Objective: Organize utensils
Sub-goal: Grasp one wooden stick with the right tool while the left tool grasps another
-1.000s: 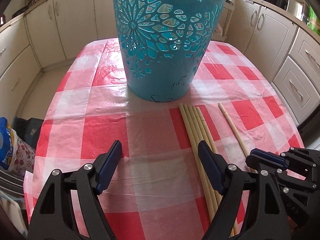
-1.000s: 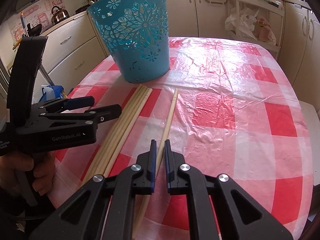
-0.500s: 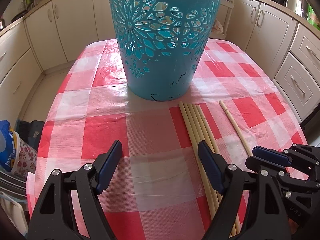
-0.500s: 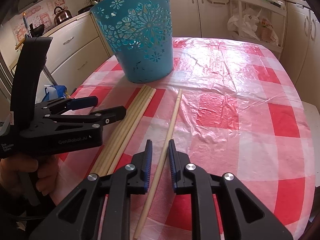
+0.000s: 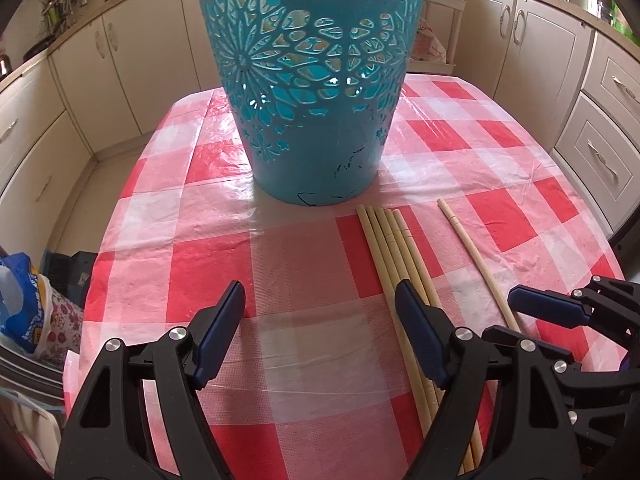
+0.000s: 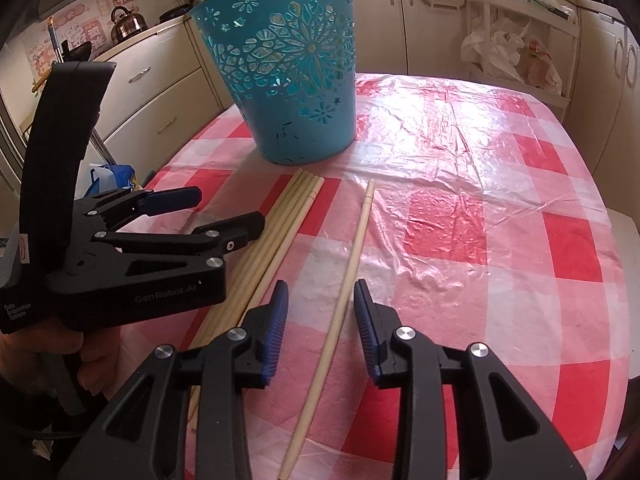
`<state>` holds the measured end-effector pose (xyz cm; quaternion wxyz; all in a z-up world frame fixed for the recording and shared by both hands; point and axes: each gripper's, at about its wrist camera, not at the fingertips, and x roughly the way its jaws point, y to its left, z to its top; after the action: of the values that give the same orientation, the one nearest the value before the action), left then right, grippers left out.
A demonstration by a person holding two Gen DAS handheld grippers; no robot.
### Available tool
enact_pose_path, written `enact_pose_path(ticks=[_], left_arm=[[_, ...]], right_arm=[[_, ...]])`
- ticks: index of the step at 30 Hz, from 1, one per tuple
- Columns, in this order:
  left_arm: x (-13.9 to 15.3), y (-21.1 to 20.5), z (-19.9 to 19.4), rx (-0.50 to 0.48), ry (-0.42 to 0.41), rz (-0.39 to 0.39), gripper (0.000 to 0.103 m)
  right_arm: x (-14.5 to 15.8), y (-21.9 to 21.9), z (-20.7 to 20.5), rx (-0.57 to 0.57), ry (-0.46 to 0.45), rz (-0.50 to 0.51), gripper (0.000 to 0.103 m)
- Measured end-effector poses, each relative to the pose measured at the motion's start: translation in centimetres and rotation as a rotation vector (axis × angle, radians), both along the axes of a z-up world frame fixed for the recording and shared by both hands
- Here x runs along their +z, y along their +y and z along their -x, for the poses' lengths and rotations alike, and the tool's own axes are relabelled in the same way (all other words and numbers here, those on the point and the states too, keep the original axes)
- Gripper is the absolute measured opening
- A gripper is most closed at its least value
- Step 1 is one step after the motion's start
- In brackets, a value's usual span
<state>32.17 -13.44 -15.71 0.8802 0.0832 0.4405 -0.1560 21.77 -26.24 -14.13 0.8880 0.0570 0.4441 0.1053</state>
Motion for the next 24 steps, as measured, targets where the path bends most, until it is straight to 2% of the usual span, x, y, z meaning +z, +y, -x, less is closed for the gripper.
enact_pose_path(ticks=[3, 9, 11, 12, 14, 20, 22, 24], left_arm=[[-0.3, -0.4, -0.1, -0.001, 0.014, -0.03, 0.07], [-0.1, 0.3, 0.0, 0.005, 0.021, -0.022, 0.067], [0.0, 0.6, 0.0, 0.002, 0.028, -0.011, 0.065], [0.2, 1.0, -0.1, -0.004, 0.04, 0.027, 0.065], [0.4, 1.9, -0.4, 0.012, 0.054, 0.057, 0.065], [0.4, 1.8, -1.3, 0.013, 0.052, 0.039, 0.064], [0.5, 1.3, -1.5, 0.002, 0.044, 0.026, 0.064], [0.4, 0.7, -1.7, -0.014, 0.045, 0.012, 0.055]], right_arm=[[0.1, -0.3, -0.1, -0.009, 0.001, 0.015, 0.035], [0.3, -1.1, -0.5, -0.017, -0.001, 0.031, 0.036], [0.5, -1.2, -0.8, -0.014, -0.005, 0.036, 0.036], [0.6, -1.1, -1.1, -0.012, -0.008, 0.038, 0.036], [0.9, -1.0, -1.5, -0.007, -0.012, 0.046, 0.036], [0.4, -0.6, -2.8, 0.002, 0.004, 0.074, 0.035], [0.2, -0.4, -3.0, 0.006, 0.007, 0.09, 0.031], [0.0, -0.4, -3.1, 0.01, 0.003, 0.104, 0.026]])
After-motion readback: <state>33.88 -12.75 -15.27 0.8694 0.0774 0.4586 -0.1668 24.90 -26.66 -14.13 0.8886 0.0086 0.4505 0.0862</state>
